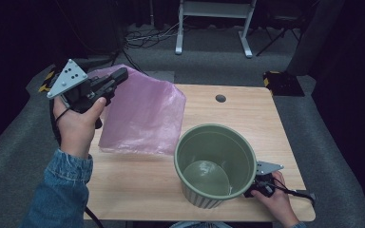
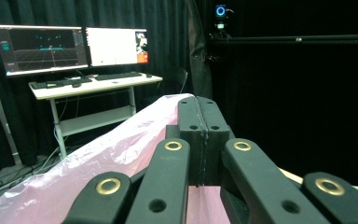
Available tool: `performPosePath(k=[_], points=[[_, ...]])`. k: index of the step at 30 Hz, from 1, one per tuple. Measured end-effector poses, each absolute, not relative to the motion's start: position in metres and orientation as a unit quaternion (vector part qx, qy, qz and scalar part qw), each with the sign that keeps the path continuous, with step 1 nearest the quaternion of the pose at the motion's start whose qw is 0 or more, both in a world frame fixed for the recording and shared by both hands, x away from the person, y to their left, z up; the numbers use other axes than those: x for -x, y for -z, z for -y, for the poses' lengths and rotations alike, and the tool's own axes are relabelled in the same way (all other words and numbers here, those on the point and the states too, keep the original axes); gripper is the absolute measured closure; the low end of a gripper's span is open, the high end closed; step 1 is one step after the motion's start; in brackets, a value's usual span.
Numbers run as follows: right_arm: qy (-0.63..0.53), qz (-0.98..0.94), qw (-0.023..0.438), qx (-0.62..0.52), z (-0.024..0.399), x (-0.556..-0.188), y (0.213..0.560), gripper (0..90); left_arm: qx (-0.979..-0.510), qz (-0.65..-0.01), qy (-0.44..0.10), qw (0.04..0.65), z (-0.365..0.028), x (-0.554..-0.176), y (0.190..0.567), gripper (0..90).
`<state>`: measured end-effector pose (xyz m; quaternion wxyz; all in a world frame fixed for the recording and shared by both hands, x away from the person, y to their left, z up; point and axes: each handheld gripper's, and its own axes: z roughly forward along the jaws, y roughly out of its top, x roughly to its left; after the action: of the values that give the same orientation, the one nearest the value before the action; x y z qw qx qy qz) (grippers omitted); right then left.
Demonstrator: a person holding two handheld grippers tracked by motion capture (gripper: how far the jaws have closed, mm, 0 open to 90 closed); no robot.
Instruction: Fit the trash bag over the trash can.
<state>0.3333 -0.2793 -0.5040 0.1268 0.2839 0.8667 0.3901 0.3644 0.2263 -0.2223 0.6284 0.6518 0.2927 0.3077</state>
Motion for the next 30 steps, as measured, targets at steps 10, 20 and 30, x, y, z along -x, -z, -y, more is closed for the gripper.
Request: performPosePath(k=[10,20,30], points=[[-0.39,-0.867,0.127,-0.284,0.279,-0.333,0.504,25.3,-0.655,-0.283,-0.294,0.636,-0.228,-0.369,0.203,89.7],[-0.39,-0.867,0.127,-0.284,0.279,-0.333,0.504,25.3,-0.682,-0.245,-0.237,0.647,-0.229,-0.381,0.189,89.7],[-0.39,-0.866,0.127,-0.284,0.279,-0.333,0.504,25.3,-0.683,-0.224,-0.221,0.659,-0.218,-0.384,0.173,89.7]])
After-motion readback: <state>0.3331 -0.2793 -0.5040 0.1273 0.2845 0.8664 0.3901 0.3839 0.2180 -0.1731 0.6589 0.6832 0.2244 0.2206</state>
